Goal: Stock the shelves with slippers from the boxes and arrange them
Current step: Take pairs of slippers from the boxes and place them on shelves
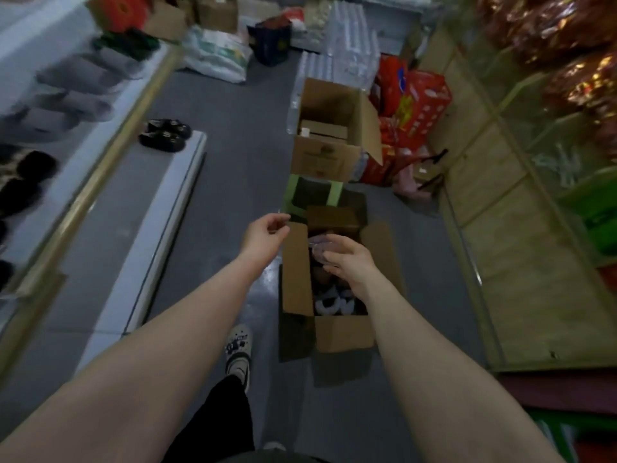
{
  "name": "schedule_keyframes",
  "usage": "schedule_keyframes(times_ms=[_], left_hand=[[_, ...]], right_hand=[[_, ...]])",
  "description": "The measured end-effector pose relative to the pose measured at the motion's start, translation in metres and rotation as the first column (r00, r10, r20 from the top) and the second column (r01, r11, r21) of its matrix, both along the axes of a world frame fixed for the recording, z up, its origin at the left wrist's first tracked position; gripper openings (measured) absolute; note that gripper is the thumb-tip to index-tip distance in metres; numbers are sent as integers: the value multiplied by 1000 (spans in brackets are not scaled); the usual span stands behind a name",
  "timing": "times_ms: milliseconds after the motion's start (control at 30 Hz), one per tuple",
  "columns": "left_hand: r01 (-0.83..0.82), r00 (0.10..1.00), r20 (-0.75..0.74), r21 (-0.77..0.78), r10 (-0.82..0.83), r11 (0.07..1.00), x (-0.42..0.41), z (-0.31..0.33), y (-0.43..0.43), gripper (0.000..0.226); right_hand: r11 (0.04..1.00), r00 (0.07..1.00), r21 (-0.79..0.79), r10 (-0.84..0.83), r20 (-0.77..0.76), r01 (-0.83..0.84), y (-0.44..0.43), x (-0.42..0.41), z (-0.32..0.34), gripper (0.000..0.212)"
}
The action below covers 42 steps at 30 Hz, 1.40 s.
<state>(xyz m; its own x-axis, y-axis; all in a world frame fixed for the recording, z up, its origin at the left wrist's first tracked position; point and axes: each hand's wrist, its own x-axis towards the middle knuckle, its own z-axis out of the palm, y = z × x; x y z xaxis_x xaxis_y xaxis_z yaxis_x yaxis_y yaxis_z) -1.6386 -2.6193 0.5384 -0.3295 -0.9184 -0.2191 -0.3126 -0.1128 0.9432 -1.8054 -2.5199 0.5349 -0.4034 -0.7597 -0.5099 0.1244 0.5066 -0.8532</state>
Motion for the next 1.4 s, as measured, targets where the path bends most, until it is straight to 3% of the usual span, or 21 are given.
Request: schedule_keyframes(times_ms=[100,300,600,833,1167,1267,1400], left_hand=[[129,990,44,52,-131,990,-25,-14,-45,27],[307,935,141,134,-325,942,-64,-42,-135,25],[438,827,267,247,-495,864,-128,-95,-204,29],[437,783,340,296,-521,849,-169,-141,-235,31],[466,669,407,422,-622,778,-242,-240,-278,40],[506,598,432,450,-675,736,-265,-283,-292,43],[609,428,433,511,-794,607,-292,-346,-302,50]], right_hand=[[992,993,32,-122,7,122,-31,-24,-13,33],[946,952,150,-299,62,287,-78,-63,-51,43],[799,819,316,-565,103,511,-94,-106,-100,27],[743,762,427,-625,167,516,-118,-148,-158,37],[698,711,525,-666,225,488,-150,-196,-255,30],[685,697,537,-680,228,493,-160,-207,-291,35],[642,664,556,-720,201,527,-180,-224,-346,41]])
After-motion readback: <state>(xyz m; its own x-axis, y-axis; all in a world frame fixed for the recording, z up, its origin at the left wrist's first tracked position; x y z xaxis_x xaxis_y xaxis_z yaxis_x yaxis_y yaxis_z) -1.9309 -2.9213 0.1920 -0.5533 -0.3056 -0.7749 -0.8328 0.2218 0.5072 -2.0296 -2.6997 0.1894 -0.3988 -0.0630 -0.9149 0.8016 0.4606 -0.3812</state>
